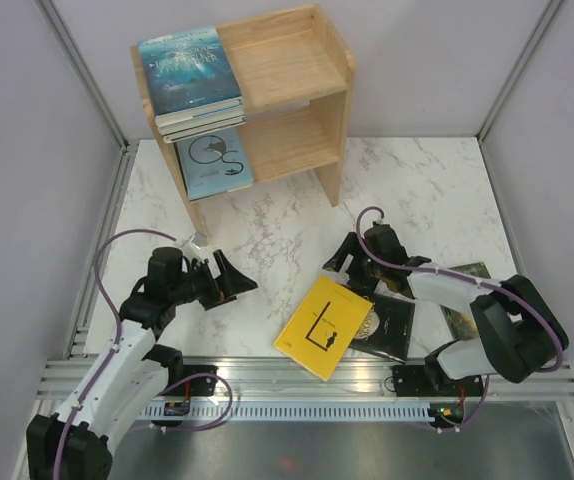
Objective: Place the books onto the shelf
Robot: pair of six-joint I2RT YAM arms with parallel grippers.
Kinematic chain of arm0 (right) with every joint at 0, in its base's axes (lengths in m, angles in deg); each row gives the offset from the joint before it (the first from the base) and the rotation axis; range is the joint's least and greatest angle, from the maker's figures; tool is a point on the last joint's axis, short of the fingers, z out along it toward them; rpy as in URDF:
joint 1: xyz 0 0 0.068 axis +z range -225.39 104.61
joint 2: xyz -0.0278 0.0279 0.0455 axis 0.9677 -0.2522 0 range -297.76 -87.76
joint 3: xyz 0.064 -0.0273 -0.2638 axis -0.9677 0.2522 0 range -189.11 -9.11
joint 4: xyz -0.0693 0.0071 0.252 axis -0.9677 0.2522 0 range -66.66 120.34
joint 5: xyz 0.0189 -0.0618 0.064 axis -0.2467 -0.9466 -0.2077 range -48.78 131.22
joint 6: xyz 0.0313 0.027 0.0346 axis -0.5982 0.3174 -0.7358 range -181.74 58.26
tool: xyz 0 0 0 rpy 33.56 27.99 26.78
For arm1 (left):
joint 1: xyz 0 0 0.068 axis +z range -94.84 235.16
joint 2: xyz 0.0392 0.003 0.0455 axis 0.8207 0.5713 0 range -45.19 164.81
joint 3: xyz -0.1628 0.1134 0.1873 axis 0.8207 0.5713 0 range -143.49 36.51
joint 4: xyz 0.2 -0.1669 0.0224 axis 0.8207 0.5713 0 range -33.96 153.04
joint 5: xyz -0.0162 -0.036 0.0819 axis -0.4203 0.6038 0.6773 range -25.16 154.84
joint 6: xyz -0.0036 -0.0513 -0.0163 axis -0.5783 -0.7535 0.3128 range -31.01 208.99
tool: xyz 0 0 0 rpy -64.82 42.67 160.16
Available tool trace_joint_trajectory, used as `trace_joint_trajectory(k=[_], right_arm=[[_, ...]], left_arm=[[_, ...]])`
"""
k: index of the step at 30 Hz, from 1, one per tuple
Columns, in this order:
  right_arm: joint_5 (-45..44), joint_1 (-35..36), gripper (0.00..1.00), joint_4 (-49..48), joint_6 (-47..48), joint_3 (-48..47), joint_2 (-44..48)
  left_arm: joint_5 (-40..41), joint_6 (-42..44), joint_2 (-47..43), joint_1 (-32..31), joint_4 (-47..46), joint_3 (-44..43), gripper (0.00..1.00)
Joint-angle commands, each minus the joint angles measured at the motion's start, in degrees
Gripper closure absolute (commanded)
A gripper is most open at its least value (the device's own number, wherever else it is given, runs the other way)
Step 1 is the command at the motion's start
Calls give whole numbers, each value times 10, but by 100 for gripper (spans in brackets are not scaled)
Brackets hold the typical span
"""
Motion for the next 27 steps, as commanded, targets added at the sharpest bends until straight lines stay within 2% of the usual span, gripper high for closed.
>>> trace_joint_trajectory(k=[1, 3, 4, 5, 7, 9, 11, 15, 21, 22, 27], right_arm=[[-46, 2, 8, 29, -4, 5, 61], [-101, -3, 7, 115, 21, -21, 90], [-154, -5, 6, 145, 35, -28, 121], [-174, -6, 5, 198, 44, -39, 135], [-212, -13, 4, 243, 50, -48, 179], [-217, -14, 4, 312, 50, -59, 216], [-193, -14, 4, 328, 49, -53, 238], [-101, -12, 5, 316, 23, 3, 289], [17, 2, 9, 172, -36, 141, 351], [25, 2, 9, 145, -46, 161, 355], [32, 2, 10, 134, -45, 168, 338]], left_arm=[[-2, -34, 29, -28, -81, 29, 1], [22, -36, 54, -53, -121, 34, 1], [36, -39, 69, -84, -129, 32, 1], [63, -39, 105, -103, -138, 28, 1], [83, -41, 141, -158, -172, 20, 1], [99, -47, 199, -197, -212, 18, 1], [96, -54, 237, -214, -246, 24, 1], [84, -72, 310, -237, -329, 56, 2], [25, -124, 377, -243, -532, 133, 3], [10, -133, 401, -246, -550, 143, 5], [-3, -137, 448, -259, -592, 169, 11]])
